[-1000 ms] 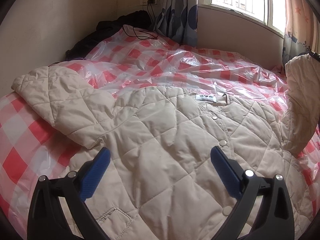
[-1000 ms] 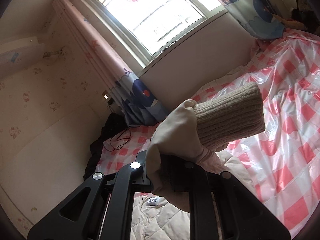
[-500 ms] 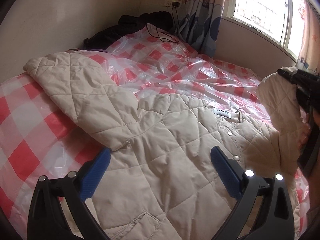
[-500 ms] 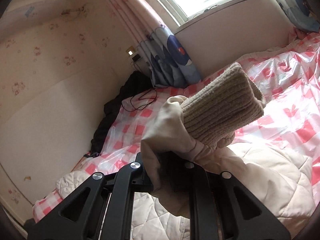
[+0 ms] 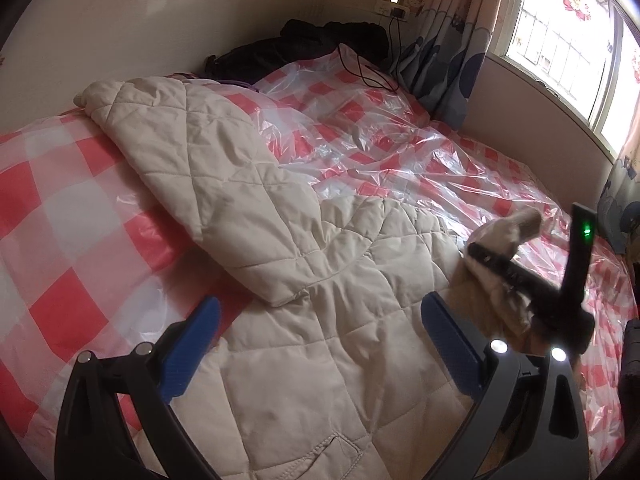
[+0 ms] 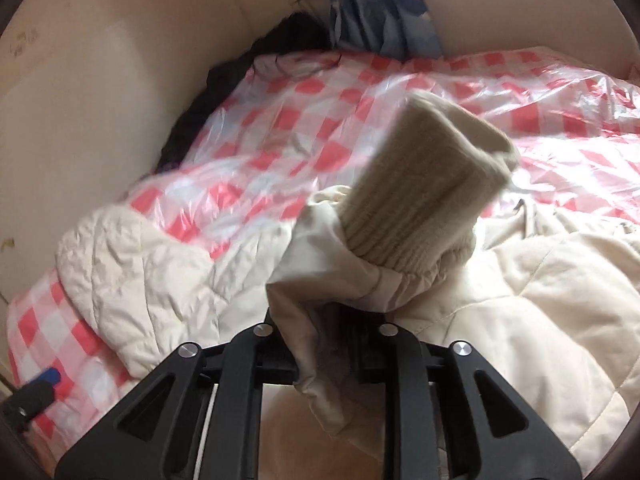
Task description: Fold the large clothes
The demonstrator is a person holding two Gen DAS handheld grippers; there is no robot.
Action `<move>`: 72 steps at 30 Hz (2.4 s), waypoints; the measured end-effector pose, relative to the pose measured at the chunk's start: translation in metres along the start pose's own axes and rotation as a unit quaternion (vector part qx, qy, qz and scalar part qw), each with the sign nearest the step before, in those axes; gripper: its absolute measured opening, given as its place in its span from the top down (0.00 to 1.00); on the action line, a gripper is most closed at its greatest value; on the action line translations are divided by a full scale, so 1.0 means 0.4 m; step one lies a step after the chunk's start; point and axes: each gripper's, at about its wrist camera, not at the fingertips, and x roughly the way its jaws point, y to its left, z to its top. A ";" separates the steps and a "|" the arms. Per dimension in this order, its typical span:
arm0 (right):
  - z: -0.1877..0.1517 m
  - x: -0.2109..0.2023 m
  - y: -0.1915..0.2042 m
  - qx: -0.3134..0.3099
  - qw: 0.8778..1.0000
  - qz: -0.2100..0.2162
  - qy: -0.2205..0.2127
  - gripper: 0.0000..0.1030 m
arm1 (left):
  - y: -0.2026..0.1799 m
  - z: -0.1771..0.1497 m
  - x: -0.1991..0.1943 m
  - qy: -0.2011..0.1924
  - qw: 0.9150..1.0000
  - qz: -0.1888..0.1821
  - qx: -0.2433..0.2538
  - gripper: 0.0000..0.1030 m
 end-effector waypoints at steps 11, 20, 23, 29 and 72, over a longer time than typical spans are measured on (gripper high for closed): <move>-0.055 -0.041 -0.013 0.043 0.994 0.094 0.031 0.21 | 0.040 0.016 -0.002 0.010 0.999 -0.011 -0.032 0.07; 0.013 0.082 -0.059 0.136 0.985 0.084 0.070 0.13 | 0.063 0.022 0.009 0.017 0.998 -0.008 -0.057 0.07; 0.006 0.134 0.021 0.043 0.991 0.034 0.120 0.06 | 0.054 0.020 0.011 0.019 0.999 -0.007 -0.046 0.07; 0.023 -0.107 -0.043 0.054 0.995 0.083 -0.018 0.07 | 0.051 0.018 0.011 0.023 0.999 -0.010 -0.045 0.07; -0.308 -0.409 -0.149 0.209 0.974 0.086 0.031 0.07 | 0.790 0.559 0.156 -0.015 0.940 -0.037 -0.340 0.37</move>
